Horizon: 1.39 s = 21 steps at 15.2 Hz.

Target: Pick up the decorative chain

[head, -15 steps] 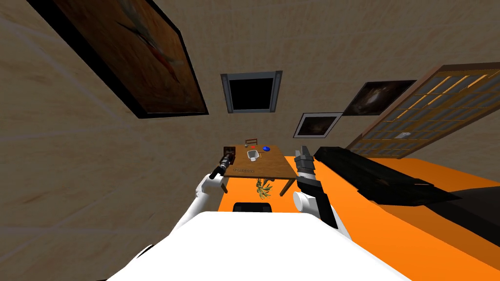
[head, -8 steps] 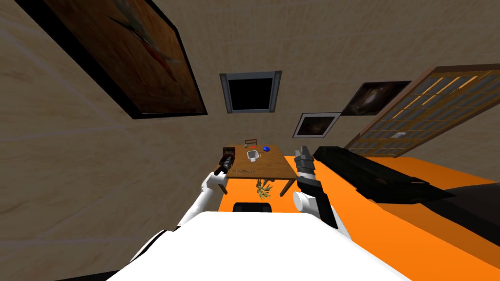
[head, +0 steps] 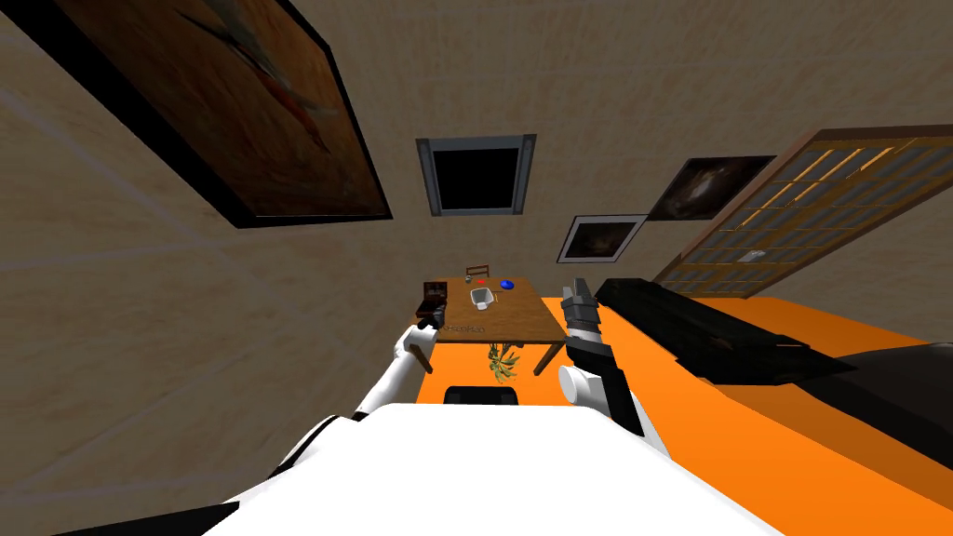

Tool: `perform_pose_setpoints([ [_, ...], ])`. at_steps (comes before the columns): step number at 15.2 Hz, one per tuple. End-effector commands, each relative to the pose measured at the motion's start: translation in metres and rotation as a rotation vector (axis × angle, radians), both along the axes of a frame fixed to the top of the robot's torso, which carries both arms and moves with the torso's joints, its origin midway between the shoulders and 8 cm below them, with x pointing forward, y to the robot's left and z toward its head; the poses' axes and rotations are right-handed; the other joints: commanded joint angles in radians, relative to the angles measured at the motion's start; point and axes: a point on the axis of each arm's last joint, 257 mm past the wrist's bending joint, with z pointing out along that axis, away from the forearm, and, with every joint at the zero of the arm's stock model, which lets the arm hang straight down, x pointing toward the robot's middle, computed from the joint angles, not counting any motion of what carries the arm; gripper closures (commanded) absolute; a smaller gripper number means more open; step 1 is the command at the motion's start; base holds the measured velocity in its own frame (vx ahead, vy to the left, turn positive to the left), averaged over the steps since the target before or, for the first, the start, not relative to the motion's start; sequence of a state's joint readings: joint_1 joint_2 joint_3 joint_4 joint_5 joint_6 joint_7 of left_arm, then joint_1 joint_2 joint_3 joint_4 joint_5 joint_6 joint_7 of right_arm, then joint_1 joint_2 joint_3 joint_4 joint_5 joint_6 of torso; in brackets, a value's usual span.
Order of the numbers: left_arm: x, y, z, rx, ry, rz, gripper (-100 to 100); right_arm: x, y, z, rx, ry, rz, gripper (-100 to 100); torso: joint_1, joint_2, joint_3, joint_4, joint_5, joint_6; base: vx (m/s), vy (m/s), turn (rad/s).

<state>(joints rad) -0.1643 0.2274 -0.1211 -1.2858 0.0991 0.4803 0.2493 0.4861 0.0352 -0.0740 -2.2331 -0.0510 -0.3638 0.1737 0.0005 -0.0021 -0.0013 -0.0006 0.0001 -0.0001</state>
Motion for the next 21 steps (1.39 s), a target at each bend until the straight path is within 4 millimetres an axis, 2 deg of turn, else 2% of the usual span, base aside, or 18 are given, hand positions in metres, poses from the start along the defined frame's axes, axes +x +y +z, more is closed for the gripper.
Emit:
perform_pose_setpoints([
  [1,-0.004,-0.008,-0.017,-0.011,0.061,0.005,-100,0.0,0.0,0.0,0.0,0.0,0.0,0,0.0,0.0,0.0,0.0,0.0,0.0,0.024,0.008,-0.014],
  [2,-0.004,-0.018,-0.023,-0.023,0.09,0.003,-100,0.0,0.0,0.0,0.0,0.0,0.0,0,0.0,0.0,0.0,0.0,0.0,0.0,0.037,0.015,-0.04],
  [3,-0.008,-0.016,-0.03,-0.021,0.108,0.008,-100,0.0,0.0,0.0,0.0,0.0,0.0,0,0.0,-0.001,0.0,0.0,0.0,0.0,0.035,0.016,-0.037],
  [6,-0.018,-0.031,-0.052,-0.039,0.197,0.01,-100,0.0,0.0,0.0,0.0,0.0,0.0,0,0.0,-0.001,0.0,0.0,0.0,0.0,0.033,0.014,-0.028],
  [9,-0.024,-0.04,-0.062,-0.047,0.238,0.011,-100,0.0,0.0,0.0,0.0,0.0,0.0,0,0.0,-0.001,0.0,0.0,0.0,0.0,0.031,0.011,-0.021],
  [12,-0.043,-0.067,-0.088,-0.073,0.346,0.006,-100,0.0,0.0,0.0,0.0,0.0,0.0,0,0.0,-0.001,0.0,0.0,0.0,0.0,0.039,0.015,-0.036],
  [15,-0.05,-0.076,-0.095,-0.082,0.377,0.003,-100,0.0,0.0,0.0,0.0,0.0,0.0,0,0.0,0.0,0.0,0.0,0.0,0.0,0.012,0.014,-0.039],
  [18,-0.071,-0.102,-0.112,-0.108,0.449,-0.007,-100,0.0,0.0,0.0,0.0,0.0,0.0,0,0.0,0.001,0.001,0.0,0.0,0.0,0.014,0.011,-0.031],
  [20,-0.077,-0.106,-0.117,-0.113,0.465,-0.008,-100,0.0,0.0,0.0,0.0,0.0,0.0,0,-0.001,0.001,0.001,0.0,0.0,0.0,0.016,0.006,-0.011],
  [21,-0.072,-0.102,-0.112,-0.108,0.449,-0.007,-100,0.0,0.0,0.0,0.0,0.0,0.0,0,-0.001,0.001,0.001,0.0,0.0,0.0,0.003,0.006,-0.011],
])
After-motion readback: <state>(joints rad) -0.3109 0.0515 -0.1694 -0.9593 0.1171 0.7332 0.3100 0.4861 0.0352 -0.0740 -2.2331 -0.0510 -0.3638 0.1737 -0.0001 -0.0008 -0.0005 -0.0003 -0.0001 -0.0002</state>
